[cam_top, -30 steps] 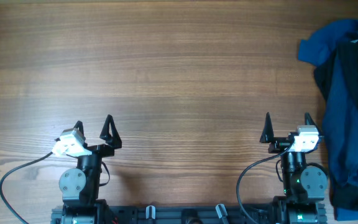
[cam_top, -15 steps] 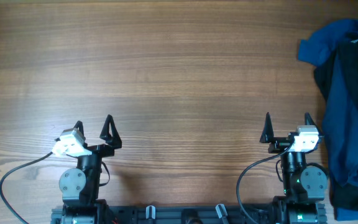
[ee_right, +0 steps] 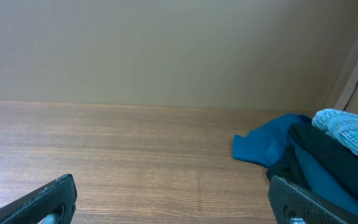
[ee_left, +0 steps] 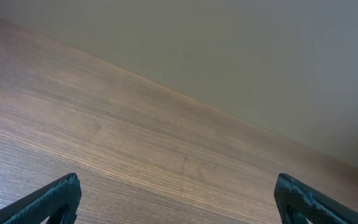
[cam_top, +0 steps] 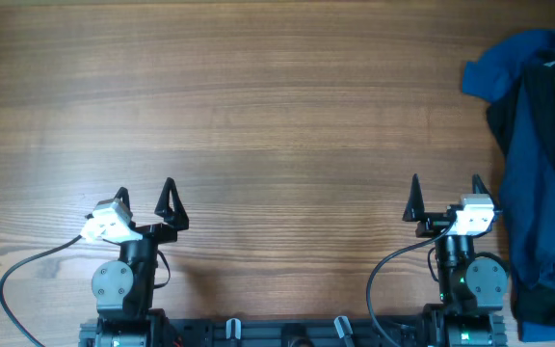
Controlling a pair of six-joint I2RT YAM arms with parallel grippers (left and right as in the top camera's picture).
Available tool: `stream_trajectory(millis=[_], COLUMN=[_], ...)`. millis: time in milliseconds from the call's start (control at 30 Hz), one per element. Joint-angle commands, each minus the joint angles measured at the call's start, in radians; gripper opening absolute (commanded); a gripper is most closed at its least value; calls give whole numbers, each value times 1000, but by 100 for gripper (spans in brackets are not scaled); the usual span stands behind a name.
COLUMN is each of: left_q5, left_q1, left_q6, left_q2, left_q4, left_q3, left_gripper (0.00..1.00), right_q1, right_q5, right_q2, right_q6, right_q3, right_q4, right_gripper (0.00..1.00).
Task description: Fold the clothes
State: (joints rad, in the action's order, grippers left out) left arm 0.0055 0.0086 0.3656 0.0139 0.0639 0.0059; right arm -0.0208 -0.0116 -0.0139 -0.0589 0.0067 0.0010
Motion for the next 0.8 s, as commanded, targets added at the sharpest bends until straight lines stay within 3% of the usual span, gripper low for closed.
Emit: stream_trajectory(millis=[0, 400, 500, 600, 767], left_q5=[4, 4, 4, 4, 4], left_q1=[6, 6, 6, 6, 6], left_q6=[5, 5, 5, 5, 5], left_q2=[2, 2, 2, 2, 2], left_q4=[10, 10, 10, 10, 10], left_q3=[0, 0, 0, 0, 0], left_gripper=[100, 99, 100, 100, 100], right_q1=[-3, -3, -3, -3, -3], right_q5=[5, 61, 117, 121, 121], right_q2=[-4, -4, -4, -4, -4], right_q6=[-19, 2, 93, 360, 490], right_q3=[-1, -1, -1, -1, -1], right_q4=[6, 5, 6, 6, 6], right_gripper=[100, 100, 100, 100, 100])
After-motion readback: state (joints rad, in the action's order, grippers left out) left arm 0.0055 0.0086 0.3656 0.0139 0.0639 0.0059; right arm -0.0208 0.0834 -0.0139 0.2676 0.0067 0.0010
